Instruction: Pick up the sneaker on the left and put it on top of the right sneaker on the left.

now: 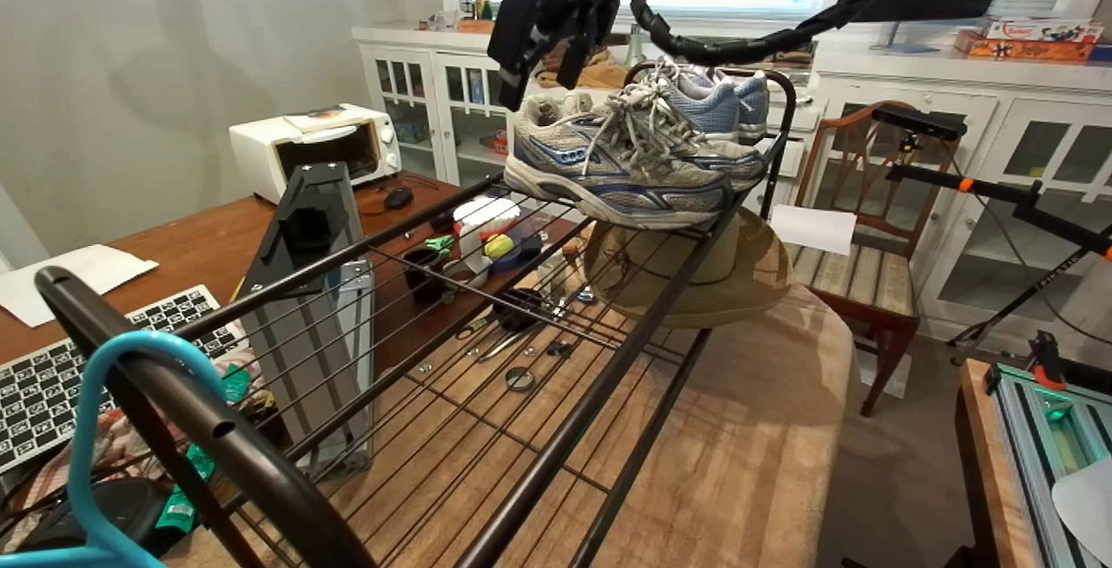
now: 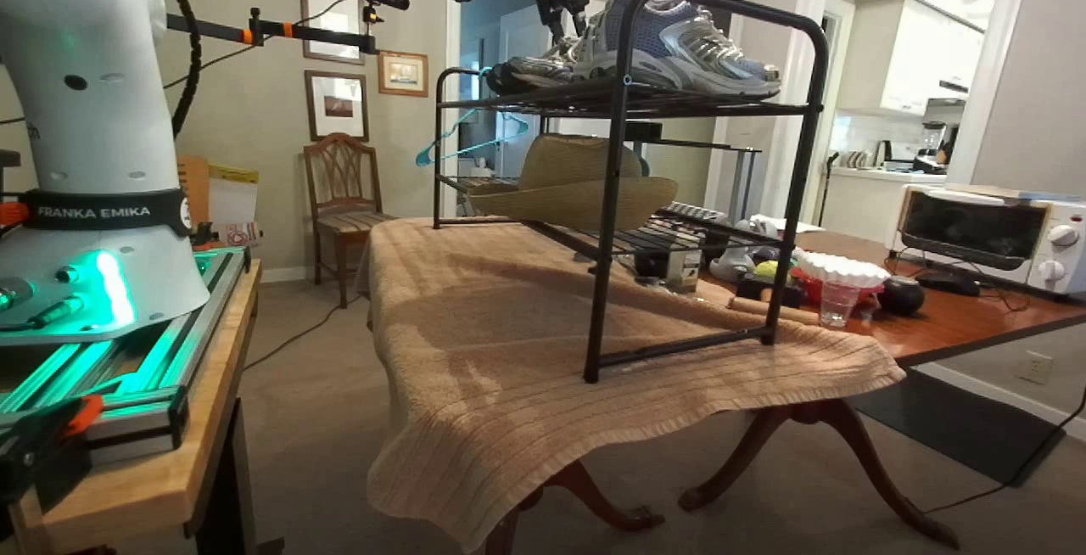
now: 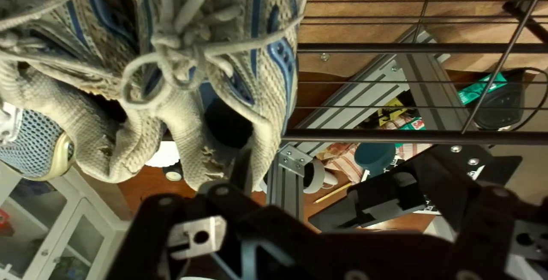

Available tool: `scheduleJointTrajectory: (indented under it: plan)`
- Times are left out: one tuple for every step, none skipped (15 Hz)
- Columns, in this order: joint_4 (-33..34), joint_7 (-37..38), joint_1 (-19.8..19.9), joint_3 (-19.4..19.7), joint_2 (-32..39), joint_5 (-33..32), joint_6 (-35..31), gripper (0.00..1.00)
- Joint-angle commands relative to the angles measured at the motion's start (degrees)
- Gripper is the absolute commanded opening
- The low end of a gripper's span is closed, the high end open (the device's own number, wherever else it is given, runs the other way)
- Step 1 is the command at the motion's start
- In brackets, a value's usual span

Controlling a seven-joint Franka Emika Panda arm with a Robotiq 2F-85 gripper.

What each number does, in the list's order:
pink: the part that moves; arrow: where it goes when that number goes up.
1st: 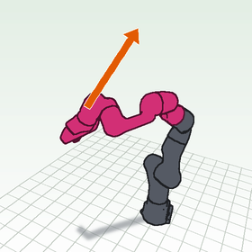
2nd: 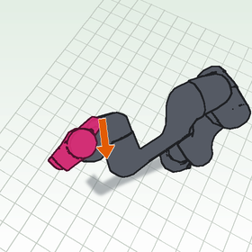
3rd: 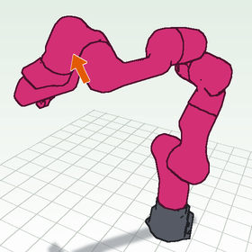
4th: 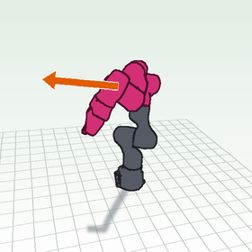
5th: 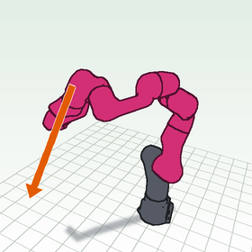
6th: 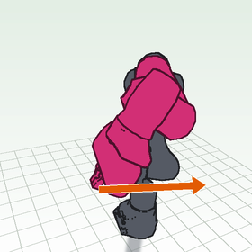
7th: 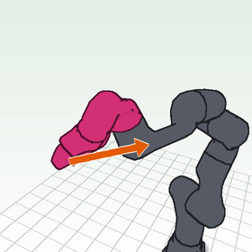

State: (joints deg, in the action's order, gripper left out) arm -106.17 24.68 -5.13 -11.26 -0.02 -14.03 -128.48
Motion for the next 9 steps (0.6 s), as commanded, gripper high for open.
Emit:
scheduleJointTrajectory:
  plan:
    - [3.60, 3.58, -1.23, 1.26, 2.21, -2.32, 4.12, 1.00]
    - [4.20, 3.70, -1.24, 1.47, 2.68, -2.46, 4.52, 1.00]
    - [4.78, 2.39, -1.17, 1.76, 3.38, -1.55, 4.43, 1.00]
    - [5.42, 2.06, -1.16, 2.03, 3.95, -1.31, 4.96, 1.00]
    - [5.93, 1.82, -1.18, 2.32, 4.51, -1.24, 5.35, 1.00]
    - [6.27, 1.51, -1.19, 2.61, 4.93, -0.95, 5.65, 1.00]
    - [6.70, 1.37, -1.21, 2.92, 5.45, -0.95, 5.87, 1.00]
    - [7.07, 1.21, -1.26, 3.17, 5.89, -0.82, 6.34, 1.00]
    - [7.37, 0.86, -1.31, 3.39, 6.32, -0.54, 6.82, 1.00]
